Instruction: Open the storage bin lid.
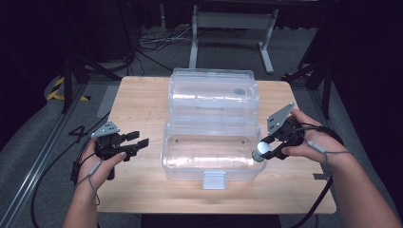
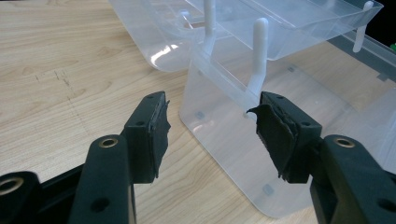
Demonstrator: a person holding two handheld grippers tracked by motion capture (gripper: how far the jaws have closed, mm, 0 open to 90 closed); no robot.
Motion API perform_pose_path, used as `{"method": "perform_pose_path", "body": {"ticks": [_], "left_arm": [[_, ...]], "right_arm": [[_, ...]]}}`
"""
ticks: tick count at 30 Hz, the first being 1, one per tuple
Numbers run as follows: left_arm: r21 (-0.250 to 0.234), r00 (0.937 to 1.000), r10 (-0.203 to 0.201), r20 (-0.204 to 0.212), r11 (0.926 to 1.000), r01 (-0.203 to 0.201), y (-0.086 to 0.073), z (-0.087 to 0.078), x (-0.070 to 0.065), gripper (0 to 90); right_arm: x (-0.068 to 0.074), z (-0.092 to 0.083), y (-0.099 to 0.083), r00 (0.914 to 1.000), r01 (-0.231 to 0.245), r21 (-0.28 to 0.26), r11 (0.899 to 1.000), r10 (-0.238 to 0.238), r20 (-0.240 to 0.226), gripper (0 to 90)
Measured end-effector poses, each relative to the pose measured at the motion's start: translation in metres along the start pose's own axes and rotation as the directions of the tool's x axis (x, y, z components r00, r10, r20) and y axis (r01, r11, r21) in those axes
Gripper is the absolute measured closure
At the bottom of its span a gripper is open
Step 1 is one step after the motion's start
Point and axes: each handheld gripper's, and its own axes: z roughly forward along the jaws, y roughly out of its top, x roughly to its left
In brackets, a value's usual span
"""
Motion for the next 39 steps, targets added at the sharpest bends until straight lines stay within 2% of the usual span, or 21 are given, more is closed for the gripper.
{"method": "perform_pose_path", "body": {"ticks": [7,39], "left_arm": [[0.000,1.0000,-0.002,0.002,1.0000,0.002,0.000,0.000,0.000,44.3],[0.012,0.9999,-0.013,-0.006,0.9998,0.013,-0.003,0.001,0.004,43.8]], "right_arm": [[-0.001,0.008,0.002,1.0000,0.002,0.009,1.000,-0.002,-0.009,50.5],[-0.007,0.052,0.008,0.9979,0.005,0.109,0.994,0.002,-0.065,50.5]]}}
